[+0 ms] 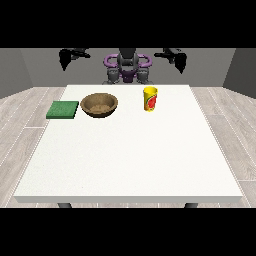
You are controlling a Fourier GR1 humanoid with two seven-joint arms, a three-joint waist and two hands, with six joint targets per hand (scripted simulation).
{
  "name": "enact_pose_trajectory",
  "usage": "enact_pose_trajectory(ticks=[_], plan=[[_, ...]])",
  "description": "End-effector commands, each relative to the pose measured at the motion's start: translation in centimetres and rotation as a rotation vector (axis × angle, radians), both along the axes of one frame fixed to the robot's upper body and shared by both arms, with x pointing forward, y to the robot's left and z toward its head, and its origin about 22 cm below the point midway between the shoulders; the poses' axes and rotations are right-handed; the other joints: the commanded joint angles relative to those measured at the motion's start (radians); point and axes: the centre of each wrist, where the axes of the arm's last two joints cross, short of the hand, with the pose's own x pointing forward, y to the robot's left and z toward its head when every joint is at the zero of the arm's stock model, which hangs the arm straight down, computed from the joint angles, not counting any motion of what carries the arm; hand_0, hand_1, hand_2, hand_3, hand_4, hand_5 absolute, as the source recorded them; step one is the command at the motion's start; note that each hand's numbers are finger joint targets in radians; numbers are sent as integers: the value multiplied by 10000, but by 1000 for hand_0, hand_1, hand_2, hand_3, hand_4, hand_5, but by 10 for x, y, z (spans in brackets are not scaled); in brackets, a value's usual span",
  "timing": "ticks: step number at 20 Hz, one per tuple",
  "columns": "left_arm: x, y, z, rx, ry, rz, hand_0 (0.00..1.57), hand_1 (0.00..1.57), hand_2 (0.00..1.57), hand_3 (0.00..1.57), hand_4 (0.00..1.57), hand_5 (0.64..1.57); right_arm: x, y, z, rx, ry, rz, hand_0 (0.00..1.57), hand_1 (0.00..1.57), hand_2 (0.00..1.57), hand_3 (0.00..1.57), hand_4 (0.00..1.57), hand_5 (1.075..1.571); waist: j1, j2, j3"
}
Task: Pick the cup and pour the ball into the bowl, then pick the bowl and place it on the pad
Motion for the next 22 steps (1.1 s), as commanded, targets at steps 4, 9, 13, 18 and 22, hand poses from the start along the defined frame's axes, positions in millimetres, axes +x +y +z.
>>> enact_pose_trajectory(ticks=[4, 9, 13, 18, 22], plan=[[17, -25, -45, 135, -876, 374, 0, 0, 0, 0, 0, 1523, 18, 4, 11, -82, -893, 458, 0, 0, 0, 0, 0, 1571, -452, 1197, -2], [22, -57, -74, 229, -850, 322, 0, 0, 0, 0, 0, 1518, 24, -10, 7, -154, -1175, 158, 0, 0, 0, 0, 0, 1571, -447, 1316, 2], [40, -42, -90, 271, -853, 942, 0, 0, 0, 0, 0, 1519, 26, -8, 15, 17, -1281, 532, 0, 0, 0, 0, 0, 1570, -735, 1564, -2], [43, -52, -110, 346, -734, 690, 0, 0, 0, 0, 0, 1519, 32, -19, 10, 218, -1487, 441, 0, 0, 0, 0, 0, 1571, -634, 1777, -1], [42, -55, -122, 639, -1075, 657, 0, 0, 0, 0, 0, 1520, 33, -27, -6, 181, -1373, 361, 0, 0, 0, 0, 0, 1571, -432, 1887, 1]])
